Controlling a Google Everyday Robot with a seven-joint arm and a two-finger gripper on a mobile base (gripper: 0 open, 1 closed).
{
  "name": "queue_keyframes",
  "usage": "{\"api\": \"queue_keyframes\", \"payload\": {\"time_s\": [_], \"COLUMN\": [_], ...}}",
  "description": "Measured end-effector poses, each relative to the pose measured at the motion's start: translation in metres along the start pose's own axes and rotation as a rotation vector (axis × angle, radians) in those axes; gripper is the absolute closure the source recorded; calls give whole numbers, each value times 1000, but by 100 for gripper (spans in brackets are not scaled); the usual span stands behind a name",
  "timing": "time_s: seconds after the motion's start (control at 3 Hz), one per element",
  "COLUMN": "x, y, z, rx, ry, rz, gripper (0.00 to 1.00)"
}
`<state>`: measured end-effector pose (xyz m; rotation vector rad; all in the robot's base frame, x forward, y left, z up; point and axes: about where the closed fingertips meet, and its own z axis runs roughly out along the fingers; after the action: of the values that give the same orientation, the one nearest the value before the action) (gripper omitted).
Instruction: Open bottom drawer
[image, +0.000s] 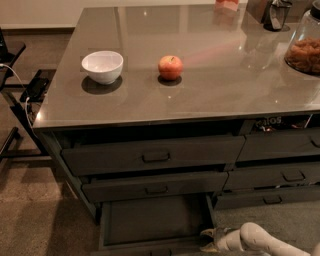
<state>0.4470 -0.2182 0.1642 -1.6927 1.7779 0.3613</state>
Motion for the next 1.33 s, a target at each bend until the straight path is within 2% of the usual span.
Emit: {"api": "queue_keyframes", "payload": {"time_s": [0.33,0.67,1.0,1.33], "x": [-1,3,1,1], "y": [-1,15,16,16], "z": [-2,-8,-10,-10], "rx": [0,2,1,1], "ry": [0,-4,-4,-4], "rz": [0,-3,-3,-3], "gripper": [100,100,100,81]}}
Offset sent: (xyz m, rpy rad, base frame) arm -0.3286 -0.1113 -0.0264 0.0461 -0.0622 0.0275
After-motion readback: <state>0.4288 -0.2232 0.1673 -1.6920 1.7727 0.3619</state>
